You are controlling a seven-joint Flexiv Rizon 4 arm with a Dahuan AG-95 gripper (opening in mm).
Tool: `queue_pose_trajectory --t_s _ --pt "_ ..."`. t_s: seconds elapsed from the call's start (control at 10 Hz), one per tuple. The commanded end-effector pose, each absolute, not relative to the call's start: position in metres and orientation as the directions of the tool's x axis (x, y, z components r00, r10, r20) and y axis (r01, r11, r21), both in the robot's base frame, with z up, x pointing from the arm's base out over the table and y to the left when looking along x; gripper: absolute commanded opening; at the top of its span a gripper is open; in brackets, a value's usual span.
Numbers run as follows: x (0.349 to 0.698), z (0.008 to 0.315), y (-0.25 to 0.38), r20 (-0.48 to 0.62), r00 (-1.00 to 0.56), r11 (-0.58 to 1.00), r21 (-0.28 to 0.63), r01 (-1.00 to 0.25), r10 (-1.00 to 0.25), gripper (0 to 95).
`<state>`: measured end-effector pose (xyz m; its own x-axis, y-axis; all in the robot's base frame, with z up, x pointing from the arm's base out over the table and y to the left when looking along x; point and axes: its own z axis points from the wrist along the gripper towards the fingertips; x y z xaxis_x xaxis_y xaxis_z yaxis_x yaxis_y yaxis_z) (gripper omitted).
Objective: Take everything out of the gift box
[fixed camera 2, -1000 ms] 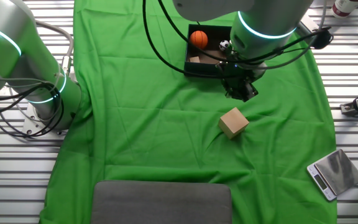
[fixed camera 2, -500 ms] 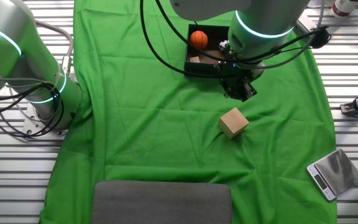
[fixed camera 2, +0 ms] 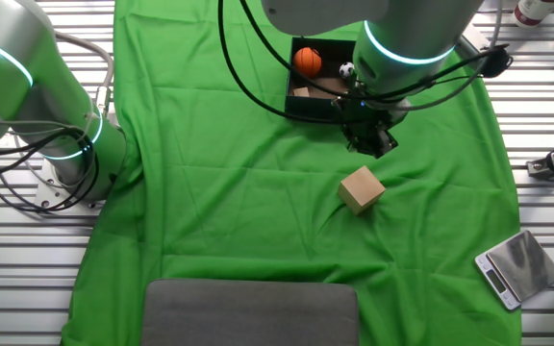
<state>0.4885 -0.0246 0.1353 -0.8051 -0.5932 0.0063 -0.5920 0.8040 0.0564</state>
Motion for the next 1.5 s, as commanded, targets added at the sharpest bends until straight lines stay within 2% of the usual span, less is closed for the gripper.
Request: queue_pose_trajectory --t_s 0.1,0.5,1.0,1.5 --pt "0.49 0.135 -0.024 0.013 -0.766 0.765 0.075 -0.64 -0.642 0.0" --pt "0.49 0.135 -0.011 0.009 -0.773 0.771 0.092 -0.631 -0.634 0.0" --pt "0.472 0.141 0.083 0.027 -0.851 0.85 0.081 -0.521 -0.525 0.0" --pt "0.462 0.135 0.147 0.026 -0.891 0.89 0.076 -0.45 -0.453 0.0"
